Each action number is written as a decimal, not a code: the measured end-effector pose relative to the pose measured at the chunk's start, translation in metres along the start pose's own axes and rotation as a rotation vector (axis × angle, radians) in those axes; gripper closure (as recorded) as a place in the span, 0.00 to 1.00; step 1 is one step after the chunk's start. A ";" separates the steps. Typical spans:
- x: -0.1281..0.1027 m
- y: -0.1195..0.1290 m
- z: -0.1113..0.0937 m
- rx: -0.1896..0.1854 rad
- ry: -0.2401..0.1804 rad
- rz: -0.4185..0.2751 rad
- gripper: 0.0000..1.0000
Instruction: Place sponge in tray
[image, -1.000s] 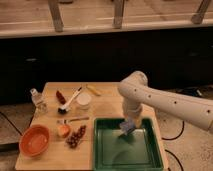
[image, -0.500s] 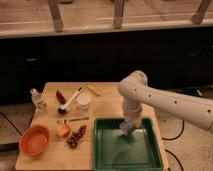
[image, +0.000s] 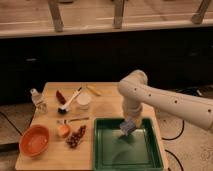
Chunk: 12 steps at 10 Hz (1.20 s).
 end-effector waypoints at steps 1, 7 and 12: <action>0.000 0.000 -0.001 -0.001 0.001 -0.004 0.79; -0.002 0.001 -0.003 -0.004 0.003 -0.035 0.79; -0.003 0.002 -0.005 -0.008 0.004 -0.056 0.76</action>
